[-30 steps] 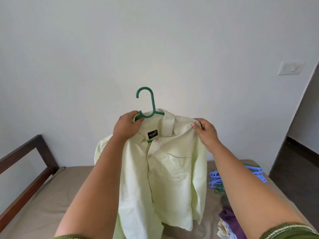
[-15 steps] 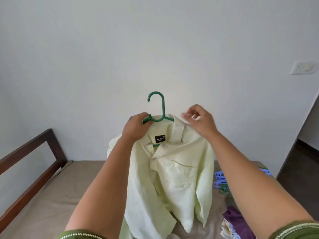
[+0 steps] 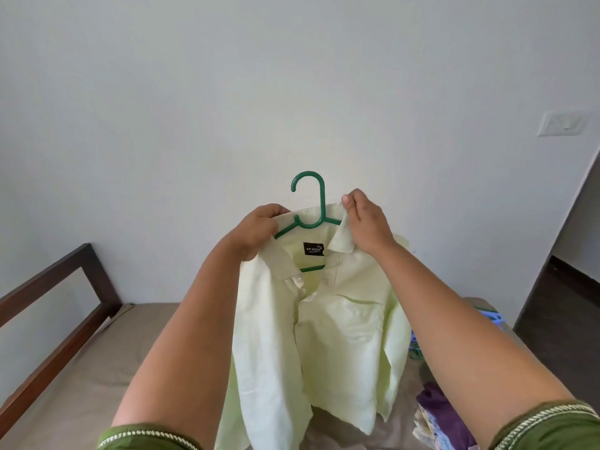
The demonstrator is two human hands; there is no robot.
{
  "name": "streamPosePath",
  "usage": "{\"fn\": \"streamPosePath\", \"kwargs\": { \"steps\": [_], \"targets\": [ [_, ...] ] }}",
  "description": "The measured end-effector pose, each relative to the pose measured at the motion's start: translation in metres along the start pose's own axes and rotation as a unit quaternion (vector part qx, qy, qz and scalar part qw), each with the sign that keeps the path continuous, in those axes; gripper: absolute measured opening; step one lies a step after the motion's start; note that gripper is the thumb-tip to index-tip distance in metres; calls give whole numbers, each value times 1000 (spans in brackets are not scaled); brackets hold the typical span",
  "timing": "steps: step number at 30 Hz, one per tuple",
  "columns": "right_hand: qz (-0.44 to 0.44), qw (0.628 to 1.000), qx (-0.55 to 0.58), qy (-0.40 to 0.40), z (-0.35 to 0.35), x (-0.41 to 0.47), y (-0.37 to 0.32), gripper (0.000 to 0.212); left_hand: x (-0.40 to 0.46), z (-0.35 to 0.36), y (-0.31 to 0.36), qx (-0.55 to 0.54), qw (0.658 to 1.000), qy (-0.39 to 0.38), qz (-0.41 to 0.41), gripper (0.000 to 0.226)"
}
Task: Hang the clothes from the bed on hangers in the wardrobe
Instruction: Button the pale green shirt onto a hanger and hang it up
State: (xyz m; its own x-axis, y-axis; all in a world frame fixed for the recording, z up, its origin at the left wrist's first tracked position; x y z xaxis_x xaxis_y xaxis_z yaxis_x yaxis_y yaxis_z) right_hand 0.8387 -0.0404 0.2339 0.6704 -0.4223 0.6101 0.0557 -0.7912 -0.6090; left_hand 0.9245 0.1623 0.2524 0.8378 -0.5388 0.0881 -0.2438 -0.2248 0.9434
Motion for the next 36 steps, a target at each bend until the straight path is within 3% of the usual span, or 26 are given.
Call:
{"fn": "streamPosePath", "kwargs": {
  "steps": [4, 7, 9, 12, 15, 16, 19, 21, 23, 25, 27, 29, 30, 33, 36],
  "targets": [
    [-58, 991, -114, -39, 8, -7, -7, 33, 6, -4, 5, -106, 984, 99, -103, 46],
    [1, 998, -57, -9, 8, -11, -9, 40, 11, -6, 6, -111, 979, 91, -145, 39],
    [58, 998, -24, -20, 8, -8, -8, 49, 13, -10, 4, -39, 982, 125, -136, 20],
    [104, 994, -29, -29, 5, -2, -5, 56, 10, -18, -6, 175, 960, 215, -29, 57],
    [129, 991, -37, -31, 2, 6, -2, 58, -5, 5, -2, 122, 984, 74, 108, 45],
    [137, 989, -38, -36, 2, 9, -3, 59, -6, 14, 0, 169, 975, 41, 136, 40],
    [122, 989, -62, -58, 4, 11, -10, 58, 8, 27, 2, 320, 918, 115, 203, 39],
    [81, 987, -119, -75, 5, 11, -14, 56, 11, 29, 4, 281, 931, 132, 195, 44],
    [54, 980, -185, -43, -1, 12, -14, 57, 12, 24, 4, 182, 955, 158, 171, 42],
    [31, 983, -181, -4, -9, 12, -8, 58, 14, 16, 7, 51, 964, 223, 134, 38],
    [38, 990, -96, -97, -3, 4, 1, 49, 19, 18, 7, 25, 971, 218, 99, 40],
    [83, 959, -50, -267, 26, -23, 10, 45, 21, 37, -2, 36, 984, 162, 72, 41],
    [96, 946, -45, -307, 42, -36, 14, 50, 20, 47, -10, 42, 986, 151, 60, 42],
    [91, 962, -69, -247, 62, -51, 26, 57, 22, 62, -28, 47, 983, 173, 43, 42],
    [60, 975, -117, -182, 47, -41, 26, 55, 29, 56, -25, -25, 983, 178, 36, 39]
  ]
}}
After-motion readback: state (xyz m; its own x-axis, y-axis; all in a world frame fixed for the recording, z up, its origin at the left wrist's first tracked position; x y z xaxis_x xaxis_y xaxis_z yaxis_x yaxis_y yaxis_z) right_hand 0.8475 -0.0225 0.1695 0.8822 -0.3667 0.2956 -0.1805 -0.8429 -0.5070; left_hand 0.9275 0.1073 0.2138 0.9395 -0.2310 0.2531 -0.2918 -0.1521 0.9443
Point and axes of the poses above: each hand's wrist, its own x-axis towards the middle knuckle, its own z-axis out of the palm, y = z × x, the point moved 2 cm from there along x, towards the middle knuckle, and after that the axes turned 5 degrees about y, right-handed, at the moved point
